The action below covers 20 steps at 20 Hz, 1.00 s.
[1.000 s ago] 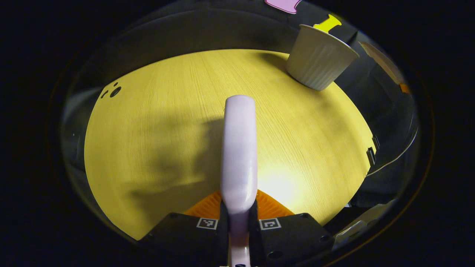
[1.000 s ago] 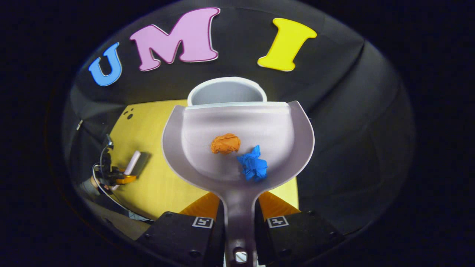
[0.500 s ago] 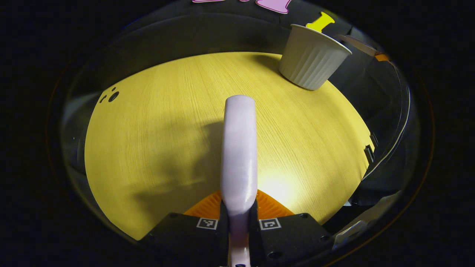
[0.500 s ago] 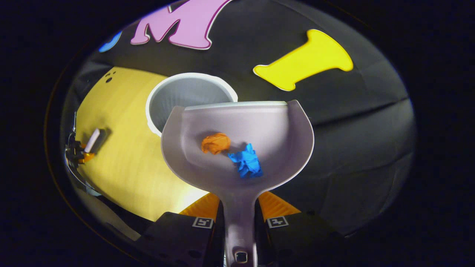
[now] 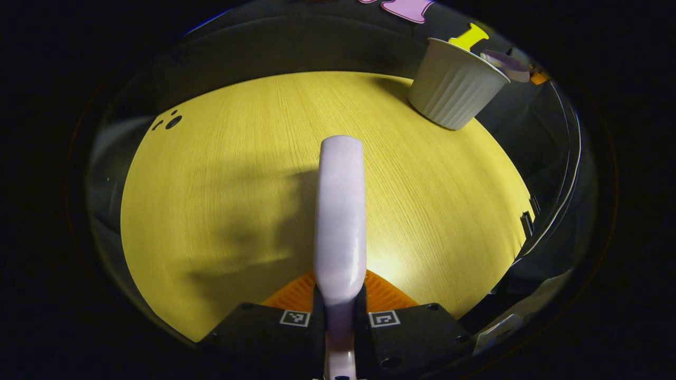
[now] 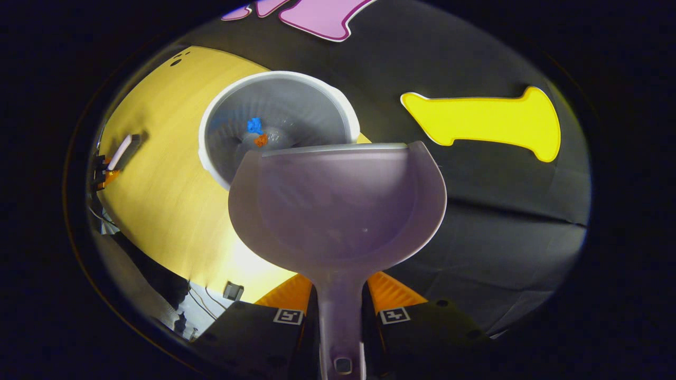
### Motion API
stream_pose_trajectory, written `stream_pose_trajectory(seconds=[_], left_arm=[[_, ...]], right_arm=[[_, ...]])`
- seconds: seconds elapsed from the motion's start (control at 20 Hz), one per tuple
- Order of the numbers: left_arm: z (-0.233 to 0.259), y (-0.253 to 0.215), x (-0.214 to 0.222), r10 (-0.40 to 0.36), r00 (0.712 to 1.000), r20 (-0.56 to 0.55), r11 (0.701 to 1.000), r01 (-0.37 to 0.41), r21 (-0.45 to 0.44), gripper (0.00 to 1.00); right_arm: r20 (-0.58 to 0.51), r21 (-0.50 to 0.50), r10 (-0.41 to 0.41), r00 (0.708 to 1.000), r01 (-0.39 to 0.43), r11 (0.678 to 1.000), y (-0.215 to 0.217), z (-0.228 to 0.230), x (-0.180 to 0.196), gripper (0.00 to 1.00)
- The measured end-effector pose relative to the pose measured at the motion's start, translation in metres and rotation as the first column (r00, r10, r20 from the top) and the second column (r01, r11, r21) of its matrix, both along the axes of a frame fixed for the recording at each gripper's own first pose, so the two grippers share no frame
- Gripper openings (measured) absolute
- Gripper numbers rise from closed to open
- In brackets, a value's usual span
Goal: Pick up the small broom and dustpan from the desktop, sweep the trash into the dustpan with the broom, and then empty the trash into the garbage bin.
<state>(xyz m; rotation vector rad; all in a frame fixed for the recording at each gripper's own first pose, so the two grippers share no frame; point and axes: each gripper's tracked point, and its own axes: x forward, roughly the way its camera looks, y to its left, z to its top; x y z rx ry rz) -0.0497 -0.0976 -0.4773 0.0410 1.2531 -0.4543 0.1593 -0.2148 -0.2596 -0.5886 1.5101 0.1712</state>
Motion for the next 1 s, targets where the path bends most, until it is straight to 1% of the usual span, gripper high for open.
stream_pose_trajectory(seconds=[0.05,0.15,0.25,0.3,0.35,0.4,0.45,0.5,0.55,0.6,0.65,0.75,0.85,1.0], left_arm=[[-0.001,0.001,-0.001,-0.002,1.000,-0.001,1.000,0.002,0.005,0.24],[0.000,0.002,0.001,-0.003,1.000,0.005,1.000,0.003,0.011,0.26],[0.001,0.005,0.005,-0.002,1.000,0.019,1.000,0.001,0.018,0.26],[0.002,0.006,0.007,0.001,1.000,0.025,1.000,-0.001,0.022,0.26],[0.003,0.007,0.007,0.006,1.000,0.030,1.000,-0.006,0.023,0.26],[0.004,0.008,0.009,0.010,0.999,0.033,1.000,-0.011,0.024,0.26],[0.004,0.010,0.011,0.014,0.999,0.038,0.999,-0.015,0.029,0.26],[0.005,0.012,0.013,0.018,0.999,0.043,0.999,-0.019,0.035,0.26],[0.006,0.015,0.015,0.023,0.999,0.047,0.999,-0.024,0.040,0.26],[0.008,0.016,0.016,0.028,0.998,0.049,0.999,-0.030,0.043,0.26],[0.009,0.018,0.017,0.033,0.998,0.054,0.998,-0.036,0.047,0.26],[0.010,0.022,0.018,0.040,0.997,0.061,0.997,-0.043,0.060,0.26],[0.011,0.025,0.016,0.045,0.997,0.059,0.996,-0.049,0.071,0.26],[0.013,0.031,0.013,0.054,0.997,0.053,0.994,-0.058,0.090,0.24]], right_arm=[[0.008,0.000,0.001,1.000,-0.001,1.000,0.000,0.001,0.001,0.37],[0.039,0.011,-0.010,0.999,0.010,1.000,0.000,0.003,0.000,0.37],[0.118,0.054,-0.047,0.992,0.041,0.998,0.004,0.007,0.003,0.37],[0.169,0.092,-0.081,0.982,0.066,0.994,0.008,0.011,0.005,0.33],[0.209,0.127,-0.108,0.972,0.083,0.989,0.013,0.015,0.001,0.41],[0.251,0.166,-0.133,0.959,0.093,0.982,0.020,0.021,-0.002,0.37],[0.281,0.197,-0.152,0.948,0.098,0.976,0.027,0.027,-0.006,0.42],[0.306,0.223,-0.162,0.938,0.094,0.970,0.035,0.032,-0.012,0.37],[0.328,0.249,-0.170,0.929,0.089,0.964,0.041,0.037,-0.016,0.38],[0.343,0.278,-0.178,0.922,0.081,0.957,0.049,0.040,-0.022,0.41],[0.357,0.306,-0.187,0.915,0.074,0.949,0.058,0.045,-0.029,0.37],[0.375,0.358,-0.196,0.906,0.053,0.932,0.087,0.047,-0.050,0.37],[0.351,0.420,-0.211,0.912,0.048,0.906,0.129,0.037,-0.081,0.37],[0.295,0.493,-0.224,0.929,0.053,0.868,0.182,0.012,-0.127,0.37]])
